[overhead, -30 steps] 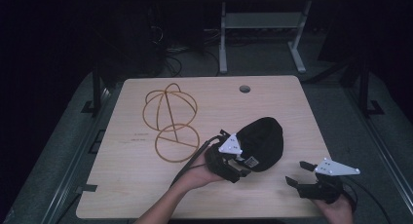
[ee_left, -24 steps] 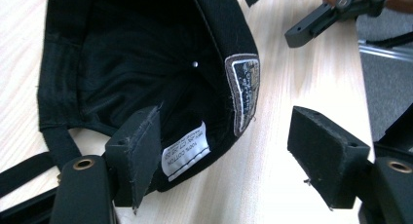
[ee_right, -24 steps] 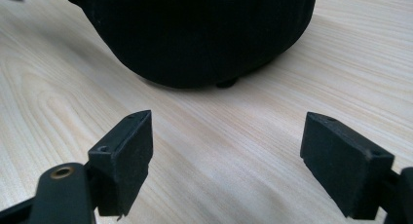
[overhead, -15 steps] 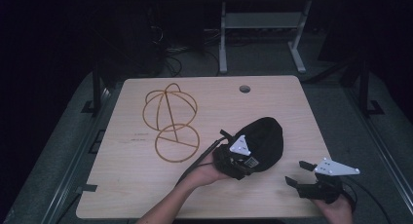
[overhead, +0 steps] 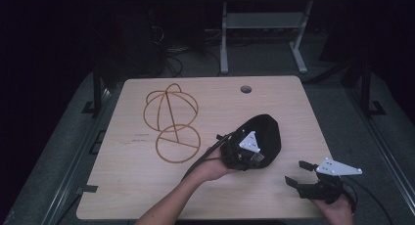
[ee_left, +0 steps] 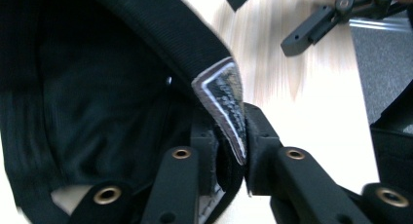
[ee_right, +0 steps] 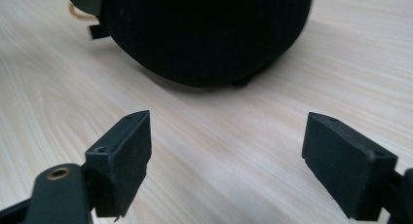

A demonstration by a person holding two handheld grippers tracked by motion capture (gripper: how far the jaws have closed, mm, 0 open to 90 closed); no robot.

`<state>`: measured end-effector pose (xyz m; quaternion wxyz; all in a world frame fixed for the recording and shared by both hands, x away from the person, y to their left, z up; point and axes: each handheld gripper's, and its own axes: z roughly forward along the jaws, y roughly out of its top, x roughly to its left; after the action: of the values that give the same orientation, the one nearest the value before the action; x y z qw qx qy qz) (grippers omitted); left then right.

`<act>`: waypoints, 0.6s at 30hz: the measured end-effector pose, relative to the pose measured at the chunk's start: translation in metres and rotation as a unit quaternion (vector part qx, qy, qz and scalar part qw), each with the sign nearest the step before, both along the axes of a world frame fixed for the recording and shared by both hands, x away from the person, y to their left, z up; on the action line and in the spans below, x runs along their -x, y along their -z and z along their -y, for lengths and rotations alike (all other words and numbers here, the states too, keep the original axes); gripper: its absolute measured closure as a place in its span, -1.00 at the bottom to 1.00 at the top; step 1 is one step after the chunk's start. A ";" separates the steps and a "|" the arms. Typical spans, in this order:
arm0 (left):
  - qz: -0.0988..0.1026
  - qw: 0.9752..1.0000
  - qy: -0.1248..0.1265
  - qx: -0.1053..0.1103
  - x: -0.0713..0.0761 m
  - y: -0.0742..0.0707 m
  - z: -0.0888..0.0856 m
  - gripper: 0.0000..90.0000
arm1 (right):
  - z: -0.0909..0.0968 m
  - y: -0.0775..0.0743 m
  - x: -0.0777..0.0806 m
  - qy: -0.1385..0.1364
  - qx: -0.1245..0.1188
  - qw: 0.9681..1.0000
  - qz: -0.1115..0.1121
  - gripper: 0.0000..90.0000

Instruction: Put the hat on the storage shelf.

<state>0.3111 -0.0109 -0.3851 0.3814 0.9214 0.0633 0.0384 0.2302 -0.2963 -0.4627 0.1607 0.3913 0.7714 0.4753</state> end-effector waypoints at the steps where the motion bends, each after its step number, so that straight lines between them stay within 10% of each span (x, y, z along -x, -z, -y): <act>1: 0.000 1.000 0.000 0.000 0.000 0.000 0.000 0.78 | 0.000 0.000 0.000 0.000 0.000 1.000 0.000 -0.62; 18: -0.023 0.996 0.001 0.091 0.001 -0.043 -0.026 0.80 | -0.012 -0.021 -0.008 -0.045 -0.085 0.995 0.010 -0.69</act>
<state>0.3101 0.0155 -0.3424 0.4621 0.8836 0.0742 0.0103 0.2379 -0.2842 -0.4419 0.1129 0.3638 0.7435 0.5496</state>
